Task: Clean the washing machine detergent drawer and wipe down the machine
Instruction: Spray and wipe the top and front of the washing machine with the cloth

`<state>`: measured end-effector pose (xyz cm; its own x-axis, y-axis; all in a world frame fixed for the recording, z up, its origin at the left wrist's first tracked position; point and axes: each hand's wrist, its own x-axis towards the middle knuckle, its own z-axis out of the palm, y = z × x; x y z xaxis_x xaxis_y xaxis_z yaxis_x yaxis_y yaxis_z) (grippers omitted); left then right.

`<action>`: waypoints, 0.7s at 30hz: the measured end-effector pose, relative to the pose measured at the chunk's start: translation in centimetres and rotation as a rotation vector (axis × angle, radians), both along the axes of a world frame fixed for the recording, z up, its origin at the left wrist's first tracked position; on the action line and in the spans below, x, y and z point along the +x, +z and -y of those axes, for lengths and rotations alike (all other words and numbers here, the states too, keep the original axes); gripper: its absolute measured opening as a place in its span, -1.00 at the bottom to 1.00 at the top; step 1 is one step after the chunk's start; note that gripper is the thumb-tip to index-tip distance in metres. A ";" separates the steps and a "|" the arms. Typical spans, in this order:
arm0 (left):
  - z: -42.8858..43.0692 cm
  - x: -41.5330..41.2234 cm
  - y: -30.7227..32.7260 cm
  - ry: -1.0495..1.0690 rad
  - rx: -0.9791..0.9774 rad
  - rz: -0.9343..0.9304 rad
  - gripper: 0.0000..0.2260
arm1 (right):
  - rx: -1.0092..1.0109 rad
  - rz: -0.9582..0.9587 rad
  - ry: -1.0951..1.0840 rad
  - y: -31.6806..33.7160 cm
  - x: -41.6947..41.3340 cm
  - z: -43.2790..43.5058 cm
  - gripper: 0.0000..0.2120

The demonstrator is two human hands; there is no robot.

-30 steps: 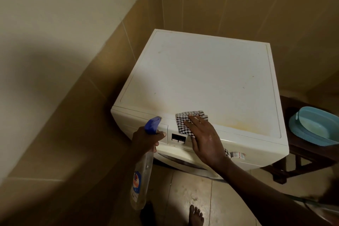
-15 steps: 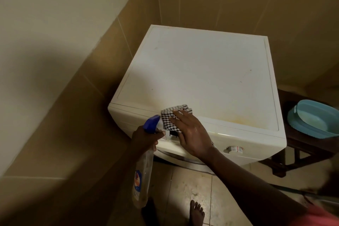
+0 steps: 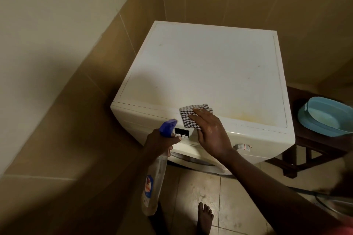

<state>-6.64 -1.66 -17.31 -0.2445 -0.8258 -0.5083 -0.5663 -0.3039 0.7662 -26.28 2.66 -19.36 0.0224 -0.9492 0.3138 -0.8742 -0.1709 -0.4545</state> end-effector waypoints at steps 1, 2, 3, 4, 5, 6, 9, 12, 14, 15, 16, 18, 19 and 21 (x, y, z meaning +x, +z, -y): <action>-0.1 -0.2 0.0 -0.008 0.010 0.002 -0.82 | -0.002 -0.003 -0.002 -0.2 -1.1 -0.7 -0.44; -0.2 -0.4 0.1 -0.016 0.019 0.005 -0.82 | -0.004 0.000 -0.021 -0.4 -2.4 -1.7 -0.44; -0.1 -0.8 0.4 -0.030 0.021 0.009 -0.82 | -0.007 0.001 -0.051 -0.5 -3.9 -2.8 -0.46; 0.0 -1.2 0.5 -0.044 0.018 0.015 -0.81 | -0.008 -0.002 -0.087 -0.5 -5.4 -4.0 -0.48; 0.2 -1.6 0.6 -0.058 0.011 0.022 -0.81 | -0.007 -0.008 -0.118 -0.6 -6.8 -5.1 -0.49; 0.2 -2.1 0.8 -0.073 -0.002 0.031 -0.81 | -0.006 -0.017 -0.143 -0.5 -8.0 -6.1 -0.49; -0.2 -3.7 1.6 -0.139 -0.057 0.050 -0.83 | -0.019 0.014 -0.196 -0.1 -9.4 -7.5 -0.49; -1.0 -5.2 2.2 -0.176 -0.060 0.026 -0.83 | -0.063 0.232 -0.315 0.9 -8.6 -7.0 -0.55; -1.5 -6.3 2.4 -0.209 -0.066 0.024 -0.82 | -0.092 0.446 -0.443 2.1 -8.5 -6.6 -0.62; -1.7 -6.9 2.5 -0.230 -0.072 0.027 -0.81 | -0.103 0.531 -0.495 2.9 -8.8 -6.6 -0.63; -1.9 -7.4 2.6 -0.249 -0.082 0.032 -0.81 | -0.117 0.586 -0.541 3.6 -9.3 -6.6 -0.63; -2.4 -8.5 2.6 -0.286 -0.105 0.044 -0.79 | -0.160 0.632 -0.606 5.0 -10.8 -7.0 -0.62; -2.6 -8.9 2.6 -0.298 -0.116 0.056 -0.78 | -0.183 0.631 -0.617 5.6 -11.5 -7.2 -0.62; -3.1 -10.1 2.6 -0.316 -0.143 0.105 -0.78 | -0.227 0.591 -0.600 6.7 -13.0 -8.0 -0.61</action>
<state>-16.76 1.42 -14.70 -0.4519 -0.7823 -0.4287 -0.6929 0.0052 0.7210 -39.23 10.65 -12.64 -0.6875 -0.6615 0.2996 -0.4776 0.1012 -0.8727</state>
